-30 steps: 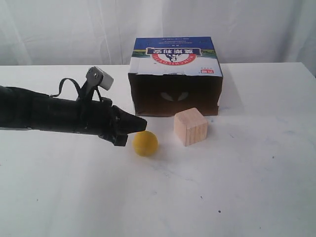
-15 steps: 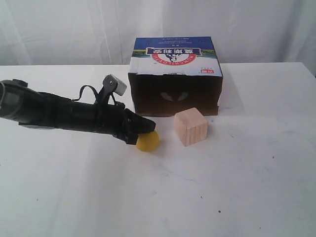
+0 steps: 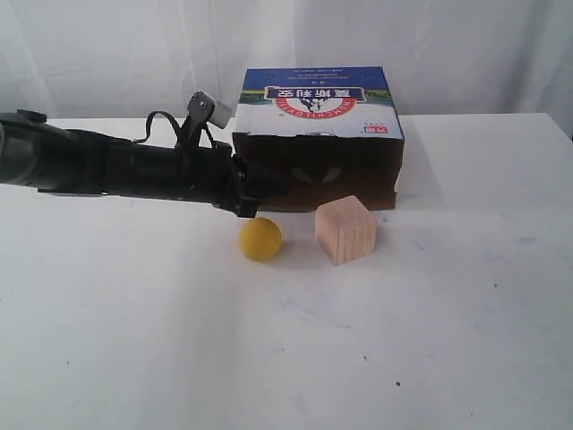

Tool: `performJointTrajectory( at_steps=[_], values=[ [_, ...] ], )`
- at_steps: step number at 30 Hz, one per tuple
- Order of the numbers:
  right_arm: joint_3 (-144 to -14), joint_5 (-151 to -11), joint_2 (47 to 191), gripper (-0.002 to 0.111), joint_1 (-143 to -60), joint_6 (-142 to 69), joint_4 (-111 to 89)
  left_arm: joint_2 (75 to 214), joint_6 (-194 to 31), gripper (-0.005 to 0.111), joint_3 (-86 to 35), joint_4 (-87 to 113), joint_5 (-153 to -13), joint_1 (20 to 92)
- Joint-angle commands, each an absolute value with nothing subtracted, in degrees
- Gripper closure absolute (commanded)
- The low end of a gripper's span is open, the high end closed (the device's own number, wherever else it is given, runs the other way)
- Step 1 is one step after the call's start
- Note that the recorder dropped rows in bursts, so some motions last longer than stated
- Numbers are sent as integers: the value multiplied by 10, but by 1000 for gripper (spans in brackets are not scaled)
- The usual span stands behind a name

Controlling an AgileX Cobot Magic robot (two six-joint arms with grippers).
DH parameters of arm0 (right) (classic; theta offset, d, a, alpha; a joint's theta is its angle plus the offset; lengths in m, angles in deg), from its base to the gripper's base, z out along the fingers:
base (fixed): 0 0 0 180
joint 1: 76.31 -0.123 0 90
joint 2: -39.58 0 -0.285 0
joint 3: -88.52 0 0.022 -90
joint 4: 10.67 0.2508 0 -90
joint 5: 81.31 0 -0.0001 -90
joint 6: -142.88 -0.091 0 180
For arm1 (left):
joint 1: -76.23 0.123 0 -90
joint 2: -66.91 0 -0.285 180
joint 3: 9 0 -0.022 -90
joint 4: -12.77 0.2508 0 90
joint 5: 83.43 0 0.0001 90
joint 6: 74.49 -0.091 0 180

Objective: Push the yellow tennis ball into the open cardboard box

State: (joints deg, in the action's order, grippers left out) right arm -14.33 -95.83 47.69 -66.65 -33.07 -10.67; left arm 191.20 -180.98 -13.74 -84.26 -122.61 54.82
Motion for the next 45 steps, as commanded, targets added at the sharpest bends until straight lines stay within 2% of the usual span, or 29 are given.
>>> performJointTrajectory(
  at_steps=[1, 10, 20, 36, 45],
  values=[
    [-143, -951, 474, 108, -661, -326, -107, 1901, -1695, 107, -136, -746, -1202, 548],
    [-143, -951, 474, 108, -661, -326, -107, 1903, -1737, 107, -198, -740, -1041, 549],
    [-143, -950, 474, 108, -661, -326, -107, 1958, -1915, 107, -172, -872, -1136, 549],
    [-143, -949, 474, 108, -661, -329, -107, 1978, -1903, 107, -70, -872, -1181, 549],
    [-143, -949, 474, 108, -661, -329, -107, 1919, -1745, 107, -76, -842, -1225, 570]
  ],
)
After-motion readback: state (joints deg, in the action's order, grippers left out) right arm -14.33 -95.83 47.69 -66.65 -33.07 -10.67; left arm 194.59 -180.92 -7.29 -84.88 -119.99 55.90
